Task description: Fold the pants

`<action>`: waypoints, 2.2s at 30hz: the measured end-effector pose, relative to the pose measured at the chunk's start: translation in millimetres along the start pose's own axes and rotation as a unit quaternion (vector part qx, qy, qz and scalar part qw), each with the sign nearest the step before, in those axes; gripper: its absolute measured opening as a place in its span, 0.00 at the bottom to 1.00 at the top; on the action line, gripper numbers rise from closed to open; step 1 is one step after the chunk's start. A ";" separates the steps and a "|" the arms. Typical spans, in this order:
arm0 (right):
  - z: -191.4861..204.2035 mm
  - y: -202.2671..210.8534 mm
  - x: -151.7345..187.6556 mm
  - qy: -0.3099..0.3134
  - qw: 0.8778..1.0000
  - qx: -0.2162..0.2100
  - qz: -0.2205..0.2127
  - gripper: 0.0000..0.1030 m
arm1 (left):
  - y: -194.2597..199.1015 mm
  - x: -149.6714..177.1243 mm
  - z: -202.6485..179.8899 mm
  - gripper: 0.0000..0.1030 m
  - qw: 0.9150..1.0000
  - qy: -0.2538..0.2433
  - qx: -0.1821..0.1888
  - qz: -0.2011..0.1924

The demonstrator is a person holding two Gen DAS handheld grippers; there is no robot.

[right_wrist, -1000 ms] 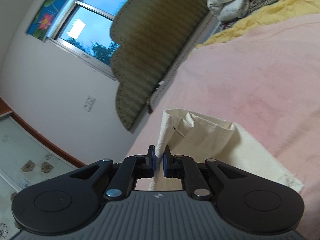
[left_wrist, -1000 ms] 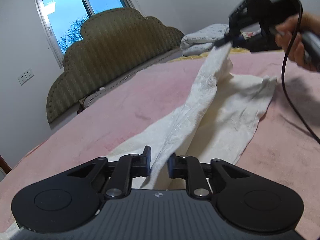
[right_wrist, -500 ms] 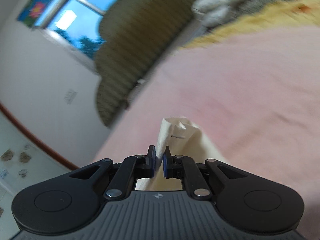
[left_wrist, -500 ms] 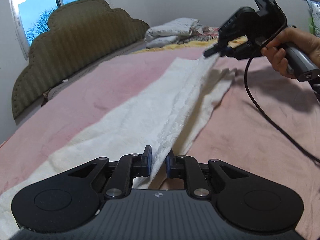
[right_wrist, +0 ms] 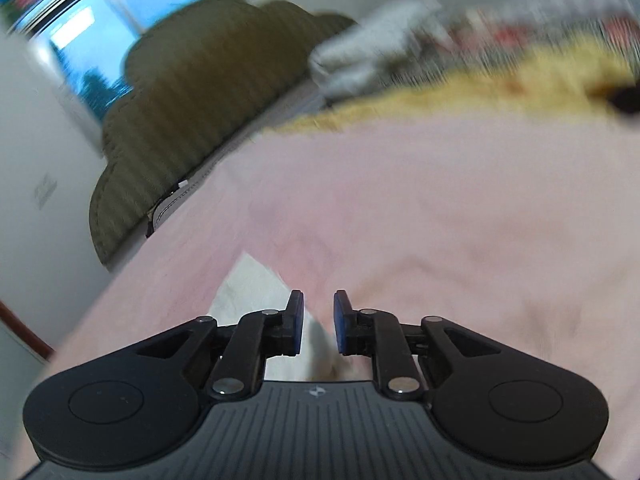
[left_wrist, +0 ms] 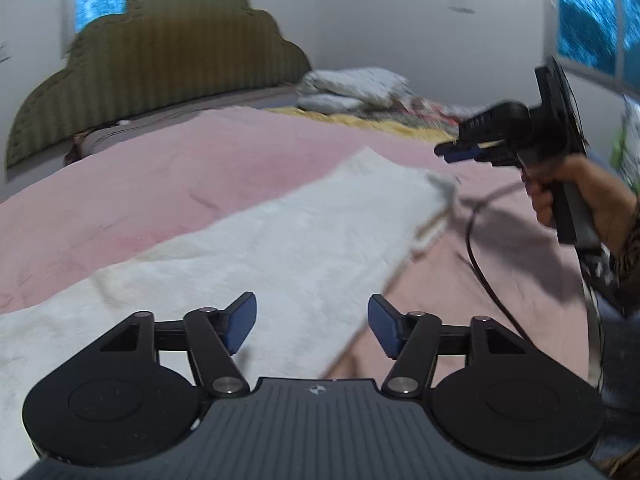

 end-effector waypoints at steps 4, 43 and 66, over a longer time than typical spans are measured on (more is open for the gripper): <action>71.2 -49.7 7.3 0.151 0.982 -0.077 0.087 0.35 | -0.2 -7.4 34.7 0.73 0.996 0.052 -0.074 -0.002; 56.4 28.7 71.3 0.145 0.980 -0.082 0.108 0.68 | -22.9 20.0 20.7 0.95 0.990 -0.026 -0.136 0.037; -15.1 -65.7 51.6 -0.112 0.986 -0.114 0.054 0.18 | -27.0 27.7 42.5 1.00 0.991 0.062 -0.104 0.053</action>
Point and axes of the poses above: each gripper's, at about its wrist camera, not at the fingertips, and y roughly against the way its jaws point, z to its left, x to its underside, the point moved 2 cm from there along -y, roughly the way its jaws point, and after that the axes turned 4 degrees about -x, right-handed, at the moved point
